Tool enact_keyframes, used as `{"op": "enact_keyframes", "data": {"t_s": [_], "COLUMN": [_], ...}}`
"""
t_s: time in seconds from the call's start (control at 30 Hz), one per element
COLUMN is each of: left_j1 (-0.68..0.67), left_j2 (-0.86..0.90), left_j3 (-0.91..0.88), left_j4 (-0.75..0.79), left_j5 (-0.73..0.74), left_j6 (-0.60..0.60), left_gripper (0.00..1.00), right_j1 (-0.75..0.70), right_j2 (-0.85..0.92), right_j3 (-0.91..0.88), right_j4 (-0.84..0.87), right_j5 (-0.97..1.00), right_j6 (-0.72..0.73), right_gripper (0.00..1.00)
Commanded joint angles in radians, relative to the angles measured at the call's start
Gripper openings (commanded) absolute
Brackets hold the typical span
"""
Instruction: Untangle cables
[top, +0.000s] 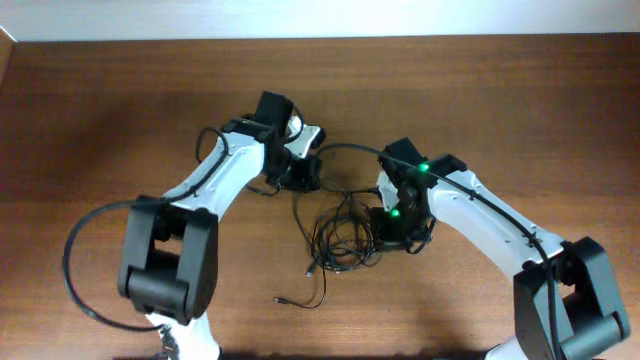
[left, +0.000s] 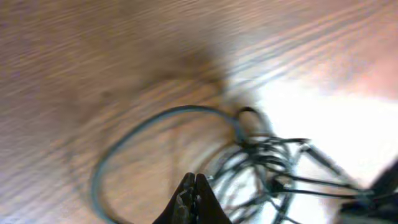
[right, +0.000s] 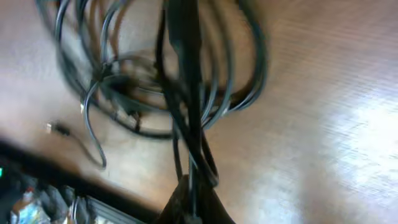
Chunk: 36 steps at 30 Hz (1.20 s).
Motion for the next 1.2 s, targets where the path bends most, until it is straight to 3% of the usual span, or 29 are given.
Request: {"op": "enact_keyframes", "data": {"t_s": [0.0,0.1,0.17,0.23,0.3,0.33,0.37,0.5,0.57,0.67,0.77,1.0,1.17], "left_j1": [-0.09,-0.183,-0.235,-0.273,-0.28,-0.26,-0.252,-0.164,-0.127,-0.152,-0.212,-0.267,-0.308], "left_j2": [-0.026,-0.026,-0.025,-0.025,-0.025,-0.025,-0.025,-0.026,-0.026,-0.026,-0.026,-0.026,-0.026], "left_j3": [0.0,0.0,0.0,0.0,0.0,0.0,0.0,0.0,0.0,0.0,0.0,-0.001,-0.034], "left_j4": [-0.031,-0.075,-0.082,-0.082,-0.076,-0.054,-0.045,0.043,0.072,0.047,0.017,0.017,0.063], "left_j5": [0.055,0.05,0.006,0.005,-0.033,-0.121,-0.144,-0.158,-0.088,-0.008,-0.008,-0.008,-0.008], "left_j6": [0.044,0.162,0.167,0.167,0.146,0.028,-0.008,-0.184,-0.08,0.182,0.294,0.317,0.354], "left_gripper": [0.06,0.17,0.2,0.33,0.29,0.19,0.17,0.17,0.35,0.48,0.5,0.48,0.52], "right_j1": [-0.005,-0.051,-0.101,-0.151,-0.165,-0.164,-0.164,-0.164,-0.164,-0.166,-0.185,-0.222,-0.222], "right_j2": [0.009,0.009,0.009,0.011,0.029,0.043,0.052,0.101,0.12,0.12,0.12,0.12,0.12], "right_j3": [0.015,0.014,0.014,0.012,0.012,0.012,0.013,0.071,0.109,0.108,0.108,0.108,0.108], "right_j4": [-0.09,-0.11,-0.11,-0.105,-0.065,-0.005,0.035,0.141,0.135,0.085,0.016,-0.024,-0.023], "right_j5": [-0.195,-0.196,-0.209,-0.218,-0.222,-0.225,-0.237,-0.286,-0.286,-0.286,-0.277,-0.259,-0.259], "right_j6": [-0.211,-0.215,-0.207,-0.207,-0.198,-0.18,-0.18,-0.18,-0.14,-0.109,-0.109,-0.128,-0.129], "right_gripper": [0.04,0.04,0.04,0.04,0.04,0.04,0.04,0.04,0.04,0.04,0.04,0.04,0.04]}}
